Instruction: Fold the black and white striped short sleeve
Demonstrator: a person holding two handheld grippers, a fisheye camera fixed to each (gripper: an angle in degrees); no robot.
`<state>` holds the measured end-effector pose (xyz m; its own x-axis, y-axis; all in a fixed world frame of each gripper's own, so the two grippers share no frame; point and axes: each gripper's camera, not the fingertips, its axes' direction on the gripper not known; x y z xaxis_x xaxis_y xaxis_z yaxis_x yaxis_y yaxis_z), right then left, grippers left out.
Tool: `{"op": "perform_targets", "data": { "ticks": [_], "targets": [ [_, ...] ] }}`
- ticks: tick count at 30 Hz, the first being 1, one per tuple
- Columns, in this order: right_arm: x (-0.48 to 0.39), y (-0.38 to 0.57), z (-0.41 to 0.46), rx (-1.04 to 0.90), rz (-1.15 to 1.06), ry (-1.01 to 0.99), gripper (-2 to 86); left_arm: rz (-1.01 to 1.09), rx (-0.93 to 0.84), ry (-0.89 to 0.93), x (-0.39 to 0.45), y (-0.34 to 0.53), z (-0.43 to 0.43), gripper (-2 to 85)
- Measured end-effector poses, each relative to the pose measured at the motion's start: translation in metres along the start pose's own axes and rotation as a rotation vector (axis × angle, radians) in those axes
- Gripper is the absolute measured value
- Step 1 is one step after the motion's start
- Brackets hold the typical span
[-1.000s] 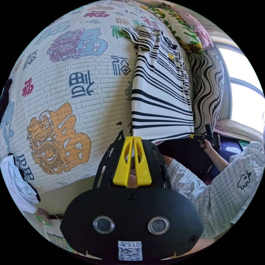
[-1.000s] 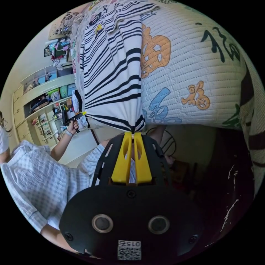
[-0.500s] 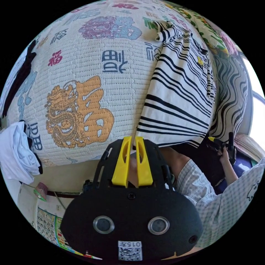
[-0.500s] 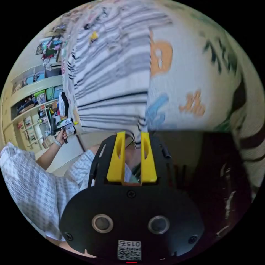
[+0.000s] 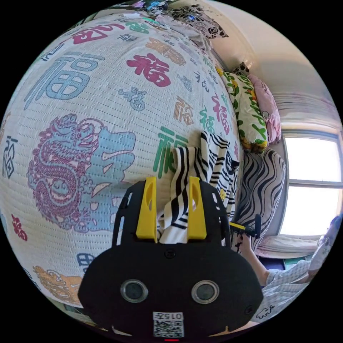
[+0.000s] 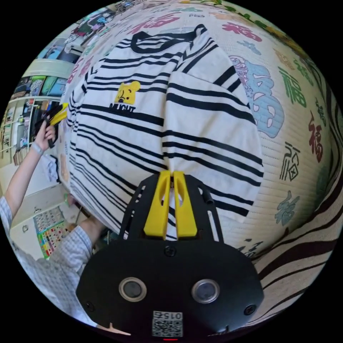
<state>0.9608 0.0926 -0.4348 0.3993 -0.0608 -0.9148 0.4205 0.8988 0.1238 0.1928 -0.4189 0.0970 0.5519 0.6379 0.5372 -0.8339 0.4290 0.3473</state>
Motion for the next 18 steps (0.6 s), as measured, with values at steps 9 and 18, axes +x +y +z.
{"op": "perform_targets", "data": {
  "ticks": [9, 18],
  "targets": [
    [0.09, 0.011, -0.117, 0.167, 0.218, 0.248, 0.0, 0.186, -0.152, -0.234, 0.05, -0.036, 0.027, 9.1],
    [0.097, -0.053, -0.105, -0.122, 0.15, 0.548, -0.5, 0.323, -0.228, -0.456, 0.099, -0.058, 0.052, 0.7]
  ]
}}
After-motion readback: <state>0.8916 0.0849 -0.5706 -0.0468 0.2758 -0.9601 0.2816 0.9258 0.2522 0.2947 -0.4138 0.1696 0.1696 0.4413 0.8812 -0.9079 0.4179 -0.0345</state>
